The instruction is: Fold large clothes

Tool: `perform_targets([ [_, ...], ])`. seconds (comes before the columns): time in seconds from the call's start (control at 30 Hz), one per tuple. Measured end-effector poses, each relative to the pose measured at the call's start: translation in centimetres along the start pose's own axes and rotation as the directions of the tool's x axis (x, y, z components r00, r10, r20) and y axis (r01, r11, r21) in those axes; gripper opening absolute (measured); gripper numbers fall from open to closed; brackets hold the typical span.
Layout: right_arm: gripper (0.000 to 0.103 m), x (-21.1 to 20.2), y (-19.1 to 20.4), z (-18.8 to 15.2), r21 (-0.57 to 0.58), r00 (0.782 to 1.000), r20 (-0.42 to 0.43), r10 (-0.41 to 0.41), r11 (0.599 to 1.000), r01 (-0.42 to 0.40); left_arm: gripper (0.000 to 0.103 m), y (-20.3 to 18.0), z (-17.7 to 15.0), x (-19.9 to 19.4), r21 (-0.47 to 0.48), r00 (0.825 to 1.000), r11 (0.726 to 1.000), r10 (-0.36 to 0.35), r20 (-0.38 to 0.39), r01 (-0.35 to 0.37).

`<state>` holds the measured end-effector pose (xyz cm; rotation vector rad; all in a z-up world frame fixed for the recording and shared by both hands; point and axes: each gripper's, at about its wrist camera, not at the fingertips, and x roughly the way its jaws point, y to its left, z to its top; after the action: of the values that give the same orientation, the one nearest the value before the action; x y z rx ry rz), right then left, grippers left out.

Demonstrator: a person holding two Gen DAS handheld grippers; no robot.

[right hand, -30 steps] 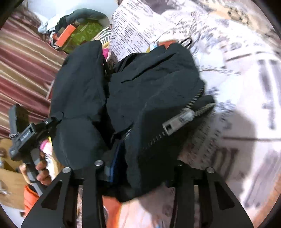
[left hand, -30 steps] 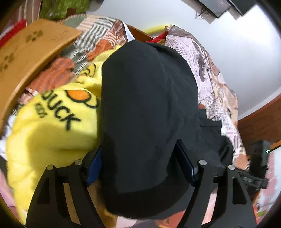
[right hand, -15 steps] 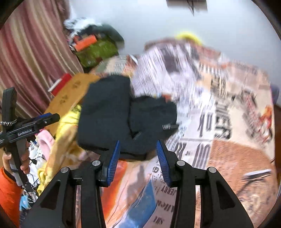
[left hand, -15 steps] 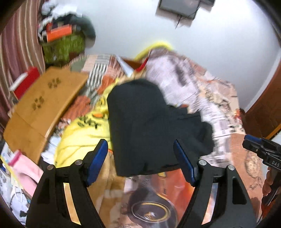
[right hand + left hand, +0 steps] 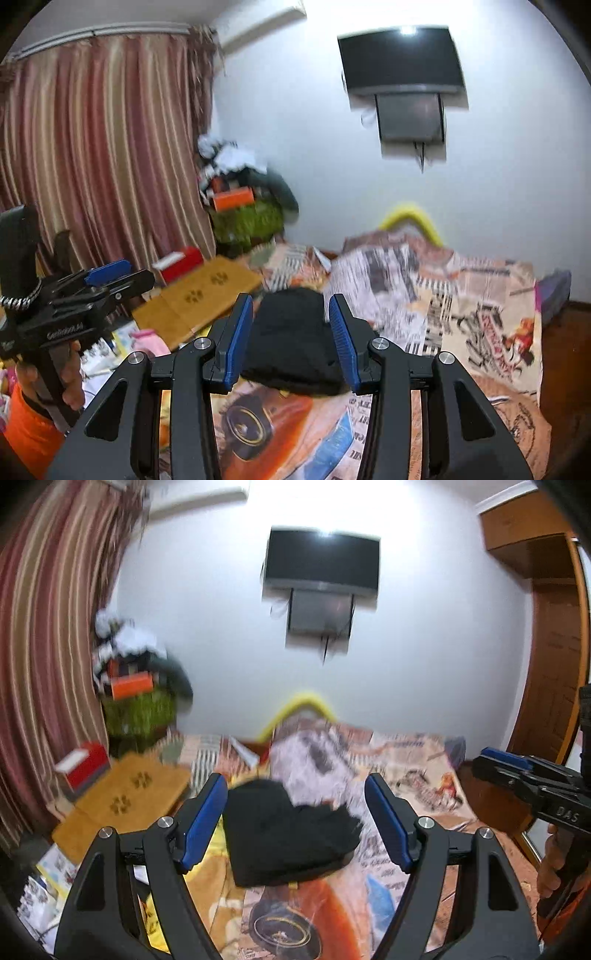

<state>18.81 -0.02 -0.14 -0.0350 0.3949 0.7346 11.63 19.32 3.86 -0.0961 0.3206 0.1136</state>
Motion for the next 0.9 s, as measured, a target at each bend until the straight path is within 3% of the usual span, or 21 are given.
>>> perform_targets([
  [0.13,0.039,-3.6,1.5,0.0,-0.022,0.995,0.096,-0.011,1.0,0.013,0.076,-2.2,0.3,-5.1,0.028,0.992,0.999,0.016,0.126,-0.02],
  [0.27,0.039,-6.5,3.1,-0.5,-0.042,0.984,0.177,-0.023,0.999,0.031,0.076,-4.1,-0.3,-9.0,0.042,0.972,0.998,0.036,0.233,-0.047],
  [0.43,0.039,-8.8,4.3,-1.4,-0.055,0.973,0.227,-0.053,0.996,0.067,0.077,-5.2,-1.6,-12.0,0.002,0.958,0.998,0.056,0.28,-0.059],
  [0.5,0.045,-9.2,4.5,-1.7,-0.056,0.971,0.232,-0.061,0.996,0.076,0.085,-5.4,-2.1,-12.3,-0.019,0.957,0.998,0.067,0.281,-0.064],
  [0.57,0.064,-9.3,4.4,-1.9,-0.046,0.968,0.239,-0.08,0.995,0.094,0.095,-5.6,-2.7,-12.8,-0.038,0.955,0.997,0.082,0.286,-0.074],
  [0.6,0.069,-9.5,4.4,-2.0,-0.037,0.964,0.247,-0.103,0.993,0.115,0.099,-5.7,-2.9,-13.0,-0.045,0.952,0.995,0.096,0.29,-0.087],
  [0.67,0.084,-9.9,4.3,-2.1,-0.025,0.958,0.26,-0.121,0.991,0.132,0.101,-6.0,-3.2,-13.7,-0.047,0.946,0.991,0.134,0.296,-0.126],
  [0.83,0.099,-10.0,4.0,-2.1,-0.004,0.954,0.262,-0.148,0.988,0.154,0.102,-6.2,-3.8,-13.9,-0.051,0.948,0.988,0.157,0.277,-0.148],
  [0.9,0.1,-9.9,4.1,-1.9,-0.009,0.951,0.262,-0.165,0.985,0.173,0.102,-6.2,-3.9,-13.7,-0.055,0.951,0.987,0.157,0.267,-0.148],
])
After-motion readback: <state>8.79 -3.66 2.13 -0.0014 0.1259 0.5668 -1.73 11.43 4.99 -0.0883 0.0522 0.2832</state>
